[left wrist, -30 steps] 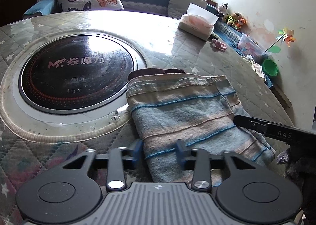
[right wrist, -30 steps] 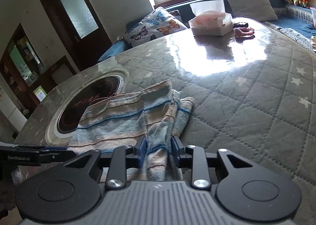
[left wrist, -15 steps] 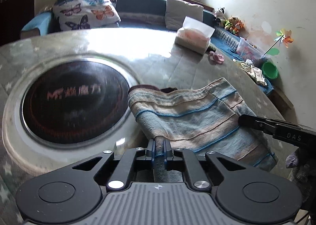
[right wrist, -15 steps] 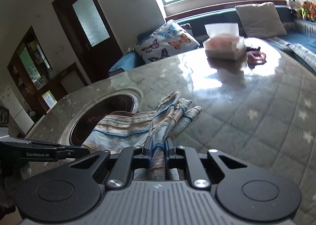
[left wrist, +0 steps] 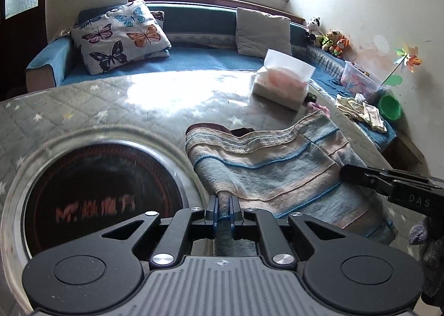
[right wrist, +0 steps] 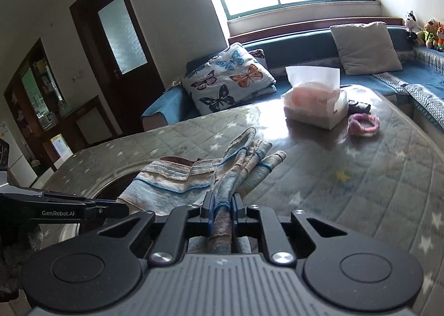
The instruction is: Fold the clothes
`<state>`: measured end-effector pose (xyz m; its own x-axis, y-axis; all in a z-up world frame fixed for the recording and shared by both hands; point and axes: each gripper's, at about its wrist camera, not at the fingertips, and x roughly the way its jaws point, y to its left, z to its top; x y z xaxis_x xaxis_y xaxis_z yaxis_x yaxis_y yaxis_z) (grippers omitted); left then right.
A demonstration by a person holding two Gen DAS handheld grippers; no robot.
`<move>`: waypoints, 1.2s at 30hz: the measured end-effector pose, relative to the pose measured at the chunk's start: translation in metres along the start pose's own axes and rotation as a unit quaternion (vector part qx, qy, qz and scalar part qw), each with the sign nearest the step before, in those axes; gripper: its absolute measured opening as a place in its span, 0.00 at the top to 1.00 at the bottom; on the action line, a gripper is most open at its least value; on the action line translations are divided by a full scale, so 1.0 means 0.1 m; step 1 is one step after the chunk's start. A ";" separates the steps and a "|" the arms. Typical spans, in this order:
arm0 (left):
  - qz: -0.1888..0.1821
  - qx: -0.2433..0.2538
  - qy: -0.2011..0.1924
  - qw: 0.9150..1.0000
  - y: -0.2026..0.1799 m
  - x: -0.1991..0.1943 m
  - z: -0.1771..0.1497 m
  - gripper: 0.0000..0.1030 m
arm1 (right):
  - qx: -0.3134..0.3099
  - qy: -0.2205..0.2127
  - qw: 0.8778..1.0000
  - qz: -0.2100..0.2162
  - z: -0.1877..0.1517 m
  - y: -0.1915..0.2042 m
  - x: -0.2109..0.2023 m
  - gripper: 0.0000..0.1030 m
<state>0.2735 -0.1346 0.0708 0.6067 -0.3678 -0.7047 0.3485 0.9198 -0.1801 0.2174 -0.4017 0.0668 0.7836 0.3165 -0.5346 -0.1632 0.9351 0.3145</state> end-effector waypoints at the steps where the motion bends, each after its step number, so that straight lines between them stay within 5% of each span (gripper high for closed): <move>1: 0.002 0.001 0.001 1.000 0.00 0.05 0.05 0.92 | 0.000 0.000 1.000 -0.002 0.03 -0.02 0.04 0.89; 15: 0.022 0.011 0.036 0.999 0.03 0.64 0.15 0.91 | 0.036 0.029 0.998 -0.035 0.05 -0.47 0.63 0.88; 18: 0.025 0.009 0.041 0.999 0.07 0.66 0.11 0.88 | 0.044 0.044 0.997 -0.051 -0.01 -0.57 0.71 0.80; 19: 0.026 0.009 0.039 0.999 0.07 0.64 0.11 0.88 | 0.042 0.044 0.996 -0.060 -0.02 -0.58 0.71 0.70; 24: 0.030 0.014 0.023 0.999 0.08 0.54 0.10 0.88 | 0.021 0.018 0.997 -0.077 0.08 -0.53 0.63 0.69; 36: -0.015 0.054 0.023 0.998 -0.12 0.52 0.03 0.88 | 0.022 0.019 0.998 -0.053 0.23 -0.49 1.08 0.70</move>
<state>0.3028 -0.1655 0.0382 0.5613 -0.3867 -0.7317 0.4433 0.8871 -0.1288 0.3235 -0.4169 0.0122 0.7714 0.2238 -0.5957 -0.0537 0.9557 0.2895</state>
